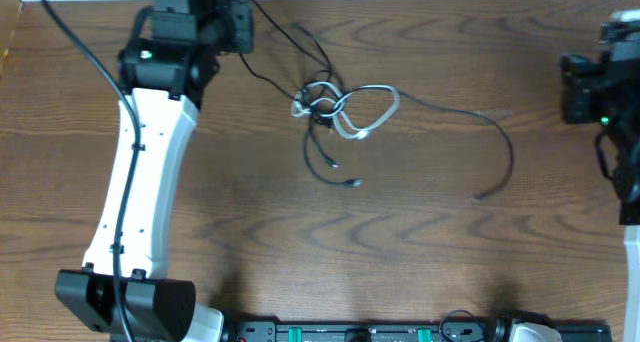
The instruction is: Untangle cables
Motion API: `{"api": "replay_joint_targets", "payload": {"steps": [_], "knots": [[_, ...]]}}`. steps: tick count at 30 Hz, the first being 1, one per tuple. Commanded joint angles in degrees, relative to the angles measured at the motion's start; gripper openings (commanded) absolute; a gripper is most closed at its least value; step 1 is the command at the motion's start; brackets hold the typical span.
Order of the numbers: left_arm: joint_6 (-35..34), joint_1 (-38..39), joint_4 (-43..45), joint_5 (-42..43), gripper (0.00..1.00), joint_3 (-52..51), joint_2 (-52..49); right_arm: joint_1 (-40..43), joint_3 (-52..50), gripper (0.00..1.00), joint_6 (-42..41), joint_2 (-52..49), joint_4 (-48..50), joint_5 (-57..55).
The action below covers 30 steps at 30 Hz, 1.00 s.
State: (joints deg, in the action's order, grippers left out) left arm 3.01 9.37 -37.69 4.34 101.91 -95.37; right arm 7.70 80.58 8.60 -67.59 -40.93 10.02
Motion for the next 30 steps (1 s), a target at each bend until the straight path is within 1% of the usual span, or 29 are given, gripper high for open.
{"api": "replay_joint_targets", "payload": {"steps": [1,4,9,12,16,18,20,22,25,30], "knots": [[0.85,3.1,-0.07,-0.22,0.07,-0.61,-0.09,-5.03,1.16,0.45,0.24,-3.15,-0.24,1.09],[1.01,5.68,-0.11,-0.24,0.07,-0.61,-0.09,-9.35,1.16,0.45,-0.26,-7.21,-0.26,1.11],[1.49,9.25,-0.11,-0.26,0.07,-0.61,-0.09,-16.15,1.16,0.43,-1.29,-17.05,0.22,1.33],[1.9,10.54,-0.22,-0.26,0.07,-0.61,-0.02,-19.23,1.18,0.4,-1.31,-23.23,0.9,2.69],[2.73,11.65,-0.46,-0.22,0.07,-0.61,0.24,-23.28,1.18,0.4,-1.29,-29.81,2.01,3.93],[3.76,12.02,-0.5,2.21,0.08,-0.61,0.5,-25.4,1.16,0.4,-1.2,-32.37,2.51,4.11],[5.38,12.09,-0.48,7.65,0.07,-0.61,0.81,-27.52,1.16,0.4,-0.72,-34.42,2.91,4.11],[5.33,12.09,-0.44,10.14,0.07,-0.59,1.09,-29.09,1.18,0.4,-0.61,-35.69,3.37,3.98],[5.35,12.09,-0.44,10.23,0.07,-0.59,1.57,-30.42,1.16,0.4,-0.63,-36.59,4.04,3.85],[5.38,12.09,-0.42,10.21,0.08,-0.59,2.8,-30.12,1.16,0.41,-1.9,-36.59,3.98,3.41]]}}
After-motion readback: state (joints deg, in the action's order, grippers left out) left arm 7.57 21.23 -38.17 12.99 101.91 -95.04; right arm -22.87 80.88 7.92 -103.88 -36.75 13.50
